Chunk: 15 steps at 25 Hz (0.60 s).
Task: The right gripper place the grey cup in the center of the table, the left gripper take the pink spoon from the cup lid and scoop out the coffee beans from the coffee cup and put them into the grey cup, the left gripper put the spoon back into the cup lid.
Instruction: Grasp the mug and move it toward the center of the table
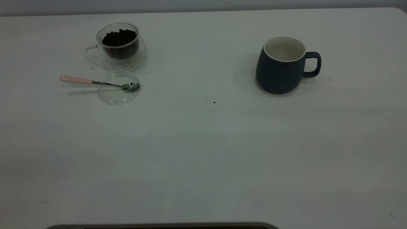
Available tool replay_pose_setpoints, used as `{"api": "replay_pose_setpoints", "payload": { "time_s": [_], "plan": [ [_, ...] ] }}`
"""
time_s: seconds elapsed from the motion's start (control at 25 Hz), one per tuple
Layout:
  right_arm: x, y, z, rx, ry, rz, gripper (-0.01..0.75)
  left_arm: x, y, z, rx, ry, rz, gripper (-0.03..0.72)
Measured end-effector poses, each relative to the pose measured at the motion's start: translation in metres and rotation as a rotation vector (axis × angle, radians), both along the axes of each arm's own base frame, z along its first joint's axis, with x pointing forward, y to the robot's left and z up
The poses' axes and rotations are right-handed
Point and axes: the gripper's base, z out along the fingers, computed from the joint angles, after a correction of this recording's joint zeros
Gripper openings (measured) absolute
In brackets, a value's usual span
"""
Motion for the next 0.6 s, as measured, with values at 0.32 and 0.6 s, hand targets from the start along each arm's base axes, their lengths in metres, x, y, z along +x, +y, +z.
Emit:
{"api": "replay_pose_setpoints", "payload": {
  "time_s": [0.32, 0.6],
  "plan": [
    [0.008, 0.003, 0.007, 0.035, 0.01, 0.016, 0.502, 0.0, 0.0, 0.0, 0.001, 0.0, -0.001, 0.465],
    [0.08, 0.007, 0.029, 0.026, 0.05, 0.045, 0.585, 0.0, 0.0, 0.0, 0.001, 0.0, -0.001, 0.465]
  ]
}}
